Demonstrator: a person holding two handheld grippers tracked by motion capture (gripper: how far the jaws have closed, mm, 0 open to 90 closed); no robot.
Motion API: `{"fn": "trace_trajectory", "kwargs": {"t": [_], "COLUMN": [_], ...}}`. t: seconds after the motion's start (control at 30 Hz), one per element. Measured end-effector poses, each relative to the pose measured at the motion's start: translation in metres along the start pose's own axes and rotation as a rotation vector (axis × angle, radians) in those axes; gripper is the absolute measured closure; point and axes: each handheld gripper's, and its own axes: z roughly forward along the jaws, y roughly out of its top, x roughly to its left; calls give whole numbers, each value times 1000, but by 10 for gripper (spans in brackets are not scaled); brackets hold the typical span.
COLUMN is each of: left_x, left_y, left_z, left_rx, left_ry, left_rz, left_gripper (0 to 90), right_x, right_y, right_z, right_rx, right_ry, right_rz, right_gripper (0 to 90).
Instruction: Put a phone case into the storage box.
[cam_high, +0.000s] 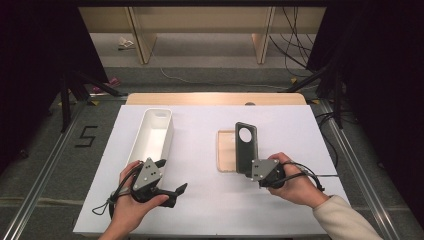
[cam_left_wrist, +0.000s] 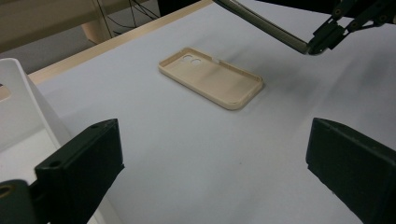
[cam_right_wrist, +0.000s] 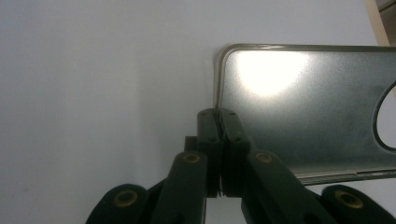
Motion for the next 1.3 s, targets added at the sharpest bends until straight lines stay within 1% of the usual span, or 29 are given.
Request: {"fn": "trace_trajectory", "kwargs": {"t": [0.03, 0.13, 0.17, 0.2, 0.33, 0.37, 0.4, 0.43, 0.47, 0.57, 0.6, 0.63, 0.67, 0.7, 0.73, 0.77, 0.83, 0.9, 0.93, 0.97, 1.0, 1.03, 1.07, 1.1, 1.13, 1.17, 1.2, 1.27, 1.3], "left_x": [0, -1, -1, -1, -1, 0, 0, 0, 1, 4, 4, 5, 6, 7, 8, 8, 8, 8, 8, 9, 10, 12, 12, 17, 17, 19, 20, 22, 23], "left_y": [2, 11, 16, 20, 45, 51, 51, 64, 70, 85, 85, 90, 94, 98, 106, 110, 118, 124, 127, 130, 132, 134, 134, 137, 137, 138, 139, 141, 142], "left_z": [1, 5, 7, 9, 18, 21, 21, 28, 33, 46, 46, 51, 56, 61, 72, 76, 86, 94, 99, 103, 107, 111, 111, 119, 119, 123, 126, 131, 134], "left_rx": [4, 8, 8, 8, 19, 20, 20, 31, 37, 65, 65, 75, 82, 91, 118, 132, 162, 185, 200, 213, 223, 240, 240, 258, 258, 267, 274, 287, 294], "left_ry": [-3, -20, -22, -25, -31, -31, -31, -26, -27, -28, -28, -30, -34, -40, -49, -50, -52, -60, -68, -78, -79, -75, -75, -70, -70, -67, -63, -60, -60], "left_rz": [-7, -52, -65, -73, -60, -61, -61, -61, -57, -62, -62, -71, -81, -96, -112, -110, -110, -114, -116, -117, -116, -117, -117, -139, -139, -151, -162, -174, -180], "left_gripper": [41, 60, 69, 79, 110, 124, 141, 151, 151, 154, 160, 173, 187, 194, 198, 201, 214, 225, 240, 251, 256, 268, 283, 300, 316, 316, 357, 377, 420], "right_x": [2, 6, 7, 8, 11, 11, 12, 13, 14, 18, 18, 19, 21, 21, 22, 23, 23, 25, 24, 25, 26, 26, 26, 27, 27, 28, 28, 28, 28], "right_y": [2, 6, 7, 8, 12, 14, 15, 16, 17, 21, 22, 23, 24, 25, 26, 27, 29, 30, 31, 32, 32, 33, 33, 34, 34, 35, 35, 35, 35], "right_z": [0, -1, -1, 0, 0, 0, 0, 0, 0, 0, 0, -1, -2, -1, -2, -2, -2, -2, -2, -1, 0, 0, 0, 1, 1, 1, 1, 1, 1], "right_rx": [-10, -14, -12, -17, -34, -45, -53, -56, -62, -72, -73, -80, -72, -84, -85, -79, -91, -89, -88, -92, -94, -96, -96, -99, -99, -95, -94, -92, -92], "right_ry": [-11, -5, -16, -10, -6, -1, -1, -5, 4, -2, -1, 1, 3, 3, 1, 13, 2, 2, 12, 5, -9, -1, -1, -6, -6, -5, -8, -10, -10], "right_rz": [-4, -14, -14, -16, -10, -17, -19, -20, -23, -38, -44, -45, -41, -51, -48, -44, -53, -61, -67, -70, -75, -78, -78, -81, -81, -84, -85, -86, -85], "right_gripper": [892, 892, 892, 892, 893, 893, 893, 893, 893, 893, 893, 893, 893, 893, 893, 893, 893, 893, 893, 893, 893, 893, 893, 893, 893, 893, 893, 893, 893]}}
